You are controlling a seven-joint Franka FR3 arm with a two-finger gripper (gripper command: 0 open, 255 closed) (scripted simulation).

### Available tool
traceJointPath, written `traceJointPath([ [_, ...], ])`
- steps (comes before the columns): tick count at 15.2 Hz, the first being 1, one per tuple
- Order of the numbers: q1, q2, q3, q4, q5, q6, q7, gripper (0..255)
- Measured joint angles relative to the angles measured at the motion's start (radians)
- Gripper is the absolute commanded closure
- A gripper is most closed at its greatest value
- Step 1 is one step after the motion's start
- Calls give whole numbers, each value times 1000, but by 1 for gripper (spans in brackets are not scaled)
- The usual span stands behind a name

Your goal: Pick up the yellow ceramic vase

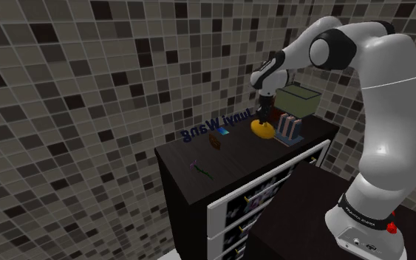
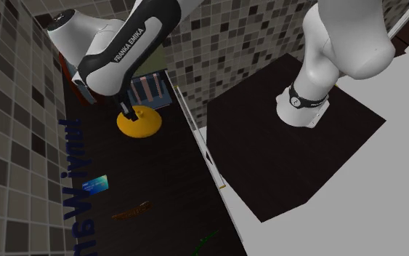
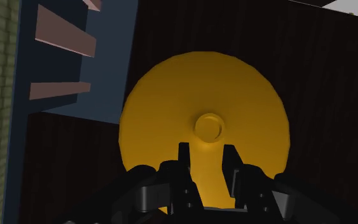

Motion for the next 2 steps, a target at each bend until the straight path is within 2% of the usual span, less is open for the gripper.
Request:
traceJointPath([
  [2,1,-14,-3,6,-5,-19,3,255],
])
